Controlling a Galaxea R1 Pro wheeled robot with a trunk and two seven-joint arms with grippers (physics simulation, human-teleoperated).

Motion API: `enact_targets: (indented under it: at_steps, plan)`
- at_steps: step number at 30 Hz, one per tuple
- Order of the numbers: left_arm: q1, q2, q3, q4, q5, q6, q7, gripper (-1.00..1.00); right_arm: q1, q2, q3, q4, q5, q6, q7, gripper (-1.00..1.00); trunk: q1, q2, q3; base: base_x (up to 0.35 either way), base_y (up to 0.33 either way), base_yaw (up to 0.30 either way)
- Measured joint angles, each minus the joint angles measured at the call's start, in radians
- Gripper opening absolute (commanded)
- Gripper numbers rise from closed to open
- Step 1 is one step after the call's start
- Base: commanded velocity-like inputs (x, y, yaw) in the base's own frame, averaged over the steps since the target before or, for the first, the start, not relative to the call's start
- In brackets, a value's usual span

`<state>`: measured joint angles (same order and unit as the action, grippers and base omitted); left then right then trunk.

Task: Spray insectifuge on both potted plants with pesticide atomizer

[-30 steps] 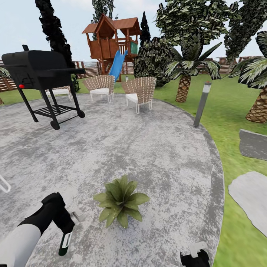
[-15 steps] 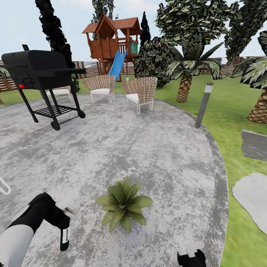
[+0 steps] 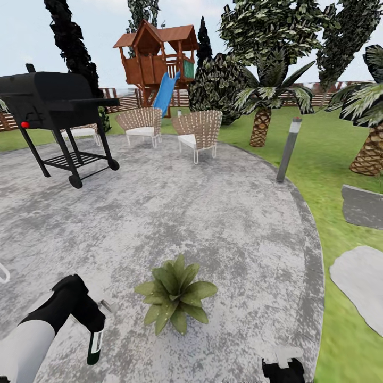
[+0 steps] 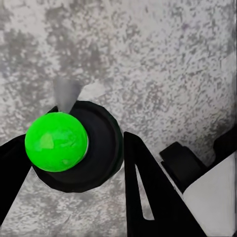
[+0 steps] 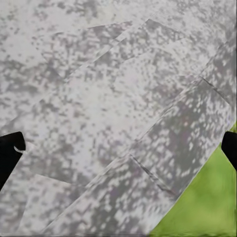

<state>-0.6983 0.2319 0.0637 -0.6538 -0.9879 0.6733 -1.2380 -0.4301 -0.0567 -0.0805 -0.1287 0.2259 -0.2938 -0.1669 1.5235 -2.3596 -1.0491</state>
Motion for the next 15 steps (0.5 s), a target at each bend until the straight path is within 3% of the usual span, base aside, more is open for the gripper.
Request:
enact_targets:
  at_steps: [6, 12, 15]
  plan:
    - [0.004, -0.004, 0.001, 0.011, 0.007, 0.005, -0.001, -1.00, 0.000, 0.003, -0.003, 0.000, 0.000, 0.000, -0.001, 1.00, 0.000, 0.000, 0.000, 0.000, 0.002, -0.281]
    - [0.004, -0.006, 0.005, 0.013, 0.009, 0.007, 0.005, -1.00, 0.000, 0.010, -0.002, 0.002, 0.001, 0.000, -0.001, 1.00, 0.000, 0.000, 0.000, -0.053, 0.175, -0.036]
    - [0.005, -0.022, 0.005, 0.014, 0.013, 0.006, 0.005, -1.00, 0.000, 0.009, -0.002, 0.002, 0.001, 0.000, 0.000, 1.00, 0.000, 0.000, 0.000, -0.010, 0.022, -0.026]
